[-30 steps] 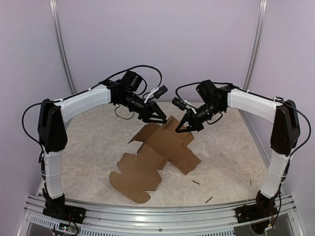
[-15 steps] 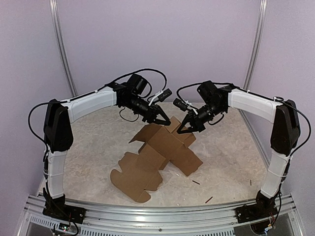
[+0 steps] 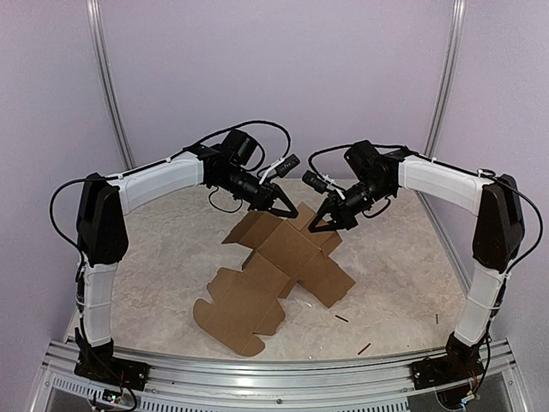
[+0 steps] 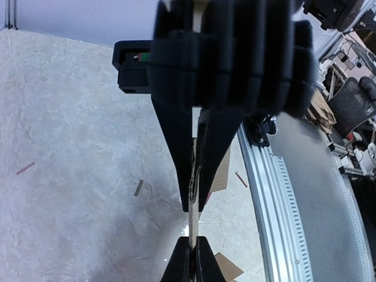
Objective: Fold the paper box
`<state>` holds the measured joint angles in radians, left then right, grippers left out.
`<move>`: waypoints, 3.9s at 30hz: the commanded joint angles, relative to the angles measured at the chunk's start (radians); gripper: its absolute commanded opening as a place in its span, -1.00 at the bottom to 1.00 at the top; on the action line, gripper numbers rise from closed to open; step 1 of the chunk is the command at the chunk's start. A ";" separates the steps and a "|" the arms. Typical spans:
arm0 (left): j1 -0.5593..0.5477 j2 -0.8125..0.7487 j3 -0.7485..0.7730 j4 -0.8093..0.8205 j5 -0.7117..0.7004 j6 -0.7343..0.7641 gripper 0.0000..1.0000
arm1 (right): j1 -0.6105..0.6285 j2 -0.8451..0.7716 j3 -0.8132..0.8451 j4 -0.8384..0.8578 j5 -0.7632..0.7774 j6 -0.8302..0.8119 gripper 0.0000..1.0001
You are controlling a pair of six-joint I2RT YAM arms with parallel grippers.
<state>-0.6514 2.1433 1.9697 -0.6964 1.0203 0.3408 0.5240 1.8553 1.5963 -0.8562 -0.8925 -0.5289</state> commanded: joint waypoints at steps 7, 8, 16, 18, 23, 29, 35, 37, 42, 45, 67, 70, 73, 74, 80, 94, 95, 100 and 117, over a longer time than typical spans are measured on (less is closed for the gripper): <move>0.063 -0.246 -0.280 0.231 -0.352 -0.094 0.11 | -0.022 -0.042 -0.028 0.081 0.218 0.060 -1.00; 0.073 -0.292 -0.372 0.291 -0.390 -0.120 0.13 | -0.022 -0.028 -0.011 0.076 0.241 0.058 -1.00; 0.128 -0.531 -0.802 0.594 -0.557 -0.331 0.19 | 0.001 0.107 0.236 -0.026 0.531 0.021 -1.00; 0.102 -0.532 -0.833 0.636 -0.604 -0.364 0.19 | 0.015 0.131 0.291 -0.044 0.601 0.009 -1.00; 0.084 -0.498 -0.896 0.768 -0.675 -0.452 0.15 | 0.064 0.192 0.386 -0.084 0.776 -0.064 -1.00; 0.107 -0.563 -1.063 0.947 -0.666 -0.495 0.12 | 0.128 0.214 0.332 -0.061 0.923 -0.171 -1.00; 0.143 -0.680 -1.214 1.037 -0.878 -0.569 0.19 | 0.169 0.257 0.354 -0.040 0.985 -0.182 -1.00; 0.178 -0.662 -1.221 1.026 -0.927 -0.627 0.20 | 0.192 0.271 0.350 -0.036 1.010 -0.202 -1.00; 0.269 -0.562 -1.212 1.057 -0.900 -0.723 0.18 | 0.232 0.268 0.289 0.030 1.051 -0.220 -1.00; 0.284 -0.485 -1.162 1.045 -0.836 -0.706 0.14 | 0.256 0.241 0.218 0.081 1.070 -0.218 -1.00; 0.186 -0.391 -1.167 1.140 -0.586 -0.607 0.08 | 0.364 0.030 -0.151 0.456 1.355 -0.315 -1.00; 0.192 -0.474 -1.238 1.237 -0.587 -0.596 0.09 | 0.367 -0.011 -0.205 0.545 1.369 -0.348 -1.00; 0.198 -0.544 -1.344 1.413 -0.555 -0.609 0.13 | 0.380 -0.043 -0.251 0.632 1.397 -0.380 -1.00; 0.199 -0.573 -1.368 1.449 -0.556 -0.613 0.14 | 0.384 -0.054 -0.274 0.663 1.402 -0.388 -1.00; 0.230 -0.554 -1.316 1.289 -0.639 -0.627 0.14 | 0.403 -0.093 -0.412 0.850 1.402 -0.429 -1.00; 0.153 -0.301 -1.171 1.244 -0.462 -0.555 0.07 | 0.463 -0.118 -0.664 1.262 1.471 -0.568 -1.00; 0.136 -0.298 -1.161 1.228 -0.445 -0.526 0.07 | 0.469 -0.119 -0.677 1.285 1.477 -0.577 -1.00; 0.088 -0.284 -1.109 1.154 -0.412 -0.472 0.08 | 0.480 -0.114 -0.686 1.296 1.485 -0.567 -1.00; 0.021 -0.257 -1.093 1.071 -0.249 -0.384 0.16 | 0.492 -0.147 -0.755 1.328 1.490 -0.544 -1.00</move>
<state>-0.6216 1.8595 0.8761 0.3855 0.7113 -0.0723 1.0012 1.7473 0.8734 0.4202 0.5854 -1.0901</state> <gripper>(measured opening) 0.575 0.013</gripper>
